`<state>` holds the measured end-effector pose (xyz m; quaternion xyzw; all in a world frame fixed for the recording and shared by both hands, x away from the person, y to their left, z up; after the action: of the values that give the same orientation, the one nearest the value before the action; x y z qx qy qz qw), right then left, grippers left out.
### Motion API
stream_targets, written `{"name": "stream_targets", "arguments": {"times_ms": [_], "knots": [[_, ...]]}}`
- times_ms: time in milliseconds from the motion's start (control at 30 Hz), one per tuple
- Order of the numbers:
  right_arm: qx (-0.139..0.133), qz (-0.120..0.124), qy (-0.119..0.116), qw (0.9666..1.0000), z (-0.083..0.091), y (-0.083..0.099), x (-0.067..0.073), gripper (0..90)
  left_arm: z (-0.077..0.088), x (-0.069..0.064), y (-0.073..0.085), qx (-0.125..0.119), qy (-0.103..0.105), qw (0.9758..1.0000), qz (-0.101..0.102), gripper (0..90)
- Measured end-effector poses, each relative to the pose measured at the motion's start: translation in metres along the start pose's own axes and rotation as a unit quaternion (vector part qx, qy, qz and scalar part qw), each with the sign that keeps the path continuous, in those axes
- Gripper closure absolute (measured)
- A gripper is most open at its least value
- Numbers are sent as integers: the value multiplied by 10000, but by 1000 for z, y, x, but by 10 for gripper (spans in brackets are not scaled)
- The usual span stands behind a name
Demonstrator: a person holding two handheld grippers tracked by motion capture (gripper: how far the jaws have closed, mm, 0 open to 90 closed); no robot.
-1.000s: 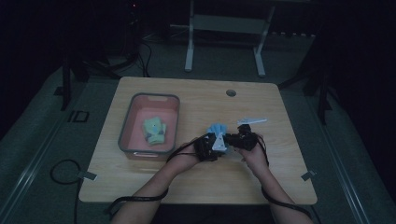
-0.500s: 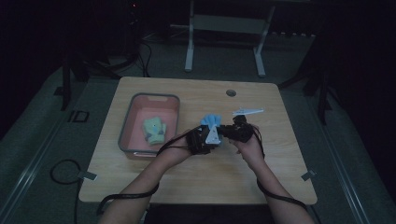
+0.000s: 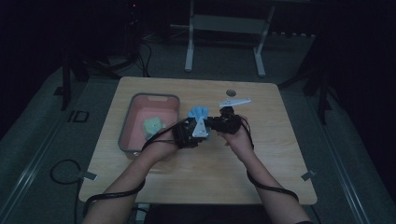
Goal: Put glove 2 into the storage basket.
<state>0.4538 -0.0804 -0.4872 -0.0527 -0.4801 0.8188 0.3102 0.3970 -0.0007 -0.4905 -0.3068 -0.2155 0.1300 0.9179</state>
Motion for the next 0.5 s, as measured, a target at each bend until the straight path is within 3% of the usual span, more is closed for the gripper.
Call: {"name": "stream_targets", "arguments": {"times_ms": [500], "knots": [[41,291,-193,9994,-39,-32,29,778,32,24,32,303,-274,9991,68,756]]}}
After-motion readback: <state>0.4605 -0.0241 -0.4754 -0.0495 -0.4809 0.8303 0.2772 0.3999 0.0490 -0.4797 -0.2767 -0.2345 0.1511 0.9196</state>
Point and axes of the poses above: each handheld gripper's, and its own axes: z roughly backward along the jaws, y roughly out of its underside, x roughly to its left, the point moved 8 cm from there along -z, roughly forward along the jaws, and after that the axes turned 4 degrees about z, right-handed, at the moved point
